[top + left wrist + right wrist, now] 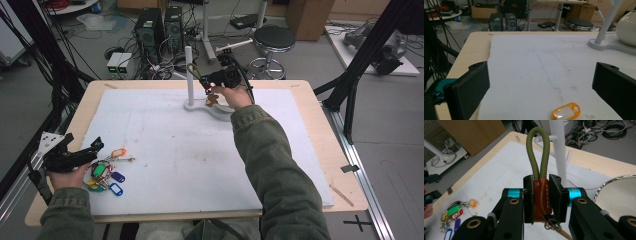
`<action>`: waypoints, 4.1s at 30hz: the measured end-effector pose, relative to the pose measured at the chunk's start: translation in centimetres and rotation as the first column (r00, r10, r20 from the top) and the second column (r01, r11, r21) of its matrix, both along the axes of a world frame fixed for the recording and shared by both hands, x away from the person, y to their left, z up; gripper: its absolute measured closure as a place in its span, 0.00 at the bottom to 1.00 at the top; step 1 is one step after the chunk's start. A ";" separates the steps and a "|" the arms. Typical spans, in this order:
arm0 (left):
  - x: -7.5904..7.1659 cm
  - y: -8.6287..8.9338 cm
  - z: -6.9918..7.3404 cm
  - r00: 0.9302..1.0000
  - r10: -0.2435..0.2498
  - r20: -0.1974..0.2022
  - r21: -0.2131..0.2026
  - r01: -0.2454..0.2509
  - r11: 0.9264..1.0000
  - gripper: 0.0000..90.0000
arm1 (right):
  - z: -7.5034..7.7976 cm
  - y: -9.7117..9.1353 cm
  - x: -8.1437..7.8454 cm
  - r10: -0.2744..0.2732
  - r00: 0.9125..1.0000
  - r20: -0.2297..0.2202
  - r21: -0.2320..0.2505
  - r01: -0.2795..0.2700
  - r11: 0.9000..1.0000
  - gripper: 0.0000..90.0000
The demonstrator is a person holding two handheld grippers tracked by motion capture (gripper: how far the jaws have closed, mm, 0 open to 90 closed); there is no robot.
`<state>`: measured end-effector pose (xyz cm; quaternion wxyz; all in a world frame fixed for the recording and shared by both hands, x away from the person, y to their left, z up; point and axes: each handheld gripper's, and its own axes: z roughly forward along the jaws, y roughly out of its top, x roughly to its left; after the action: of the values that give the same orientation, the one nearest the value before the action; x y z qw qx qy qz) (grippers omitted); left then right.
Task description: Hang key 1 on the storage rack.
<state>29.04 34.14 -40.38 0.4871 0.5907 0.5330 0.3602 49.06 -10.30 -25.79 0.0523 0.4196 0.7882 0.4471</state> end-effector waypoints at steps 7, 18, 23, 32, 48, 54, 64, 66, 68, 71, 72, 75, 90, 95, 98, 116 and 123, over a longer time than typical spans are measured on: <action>0.0 0.0 0.0 1.000 0.002 -0.001 0.000 -0.002 1.000 0.02 | -0.6 0.3 0.7 -0.004 1.000 -0.005 -0.008 0.004 1.000 0.83; 0.0 0.0 0.0 1.000 0.001 -0.002 0.004 -0.001 1.000 0.02 | -1.3 0.5 1.5 -0.013 1.000 -0.004 -0.010 0.013 1.000 0.84; 0.1 0.0 0.0 1.000 0.001 -0.003 0.004 -0.001 1.000 0.02 | -1.8 0.8 2.1 -0.010 1.000 0.010 -0.008 0.010 1.000 0.84; 0.1 0.0 -0.1 1.000 0.000 -0.003 0.002 0.000 1.000 0.02 | -2.7 1.3 2.8 -0.022 1.000 0.011 -0.041 0.023 0.999 0.84; 0.1 0.0 0.0 1.000 0.000 -0.001 0.005 0.000 1.000 0.02 | -2.5 0.0 1.6 -0.067 0.997 0.041 -0.083 0.070 0.994 0.47; 0.1 0.0 -0.1 1.000 0.000 -0.005 0.008 0.000 1.000 0.02 | -2.2 -1.0 1.1 -0.103 0.994 0.035 -0.096 0.106 0.990 0.23; 0.2 0.0 -0.1 1.000 -0.001 -0.007 0.010 0.001 1.000 0.02 | -1.3 -2.2 0.0 -0.140 0.989 0.052 -0.089 0.144 0.986 0.01; 0.2 0.0 -0.1 1.000 -0.001 -0.005 0.009 0.001 1.000 0.02 | -1.2 -2.5 -0.6 -0.139 0.988 0.073 -0.078 0.144 0.986 0.01; 0.2 0.0 -0.1 1.000 -0.001 -0.004 0.009 0.001 1.000 0.02 | -1.3 -2.9 -1.1 -0.138 0.987 0.087 -0.072 0.145 0.987 0.01; 0.2 0.0 -0.1 1.000 -0.001 -0.005 0.010 0.001 1.000 0.02 | -1.6 -3.5 -1.8 -0.137 0.987 0.085 -0.090 0.144 0.985 0.01; 0.2 0.0 -0.1 1.000 -0.002 -0.004 0.011 0.002 1.000 0.02 | -1.7 -3.7 -2.0 -0.138 0.986 0.090 -0.090 0.146 0.985 0.01; 0.2 0.0 -0.1 1.000 -0.001 -0.004 0.011 0.001 1.000 0.02 | -1.9 -4.3 -2.8 -0.135 0.985 0.111 -0.085 0.145 0.986 0.01; 0.1 -0.1 -0.1 1.000 0.002 -0.004 0.015 -0.002 1.000 0.02 | -3.7 -7.9 -6.5 -0.151 0.979 0.140 -0.080 0.163 0.983 0.01; 0.0 -0.1 0.0 1.000 0.003 -0.004 0.014 -0.003 1.000 0.02 | -4.1 -9.0 -7.4 -0.158 0.976 0.149 -0.074 0.171 0.983 0.01; 0.0 -0.1 0.0 1.000 0.004 -0.004 0.015 -0.004 1.000 0.02 | -4.5 -9.8 -7.9 -0.167 0.975 0.148 -0.066 0.179 0.982 0.01; 0.0 -0.1 0.0 1.000 0.005 -0.004 0.012 -0.005 1.000 0.02 | -6.6 -12.6 -9.9 -0.215 0.965 0.152 -0.061 0.226 0.972 0.01; -0.2 -0.1 0.1 1.000 0.011 0.011 0.016 -0.011 1.000 0.02 | -7.7 -13.7 -10.6 -0.238 0.961 0.143 -0.050 0.247 0.968 0.01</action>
<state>28.89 34.07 -40.30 0.4830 0.5897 0.5308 0.3704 38.44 -23.96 -33.51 0.1744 0.4794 0.7401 0.4381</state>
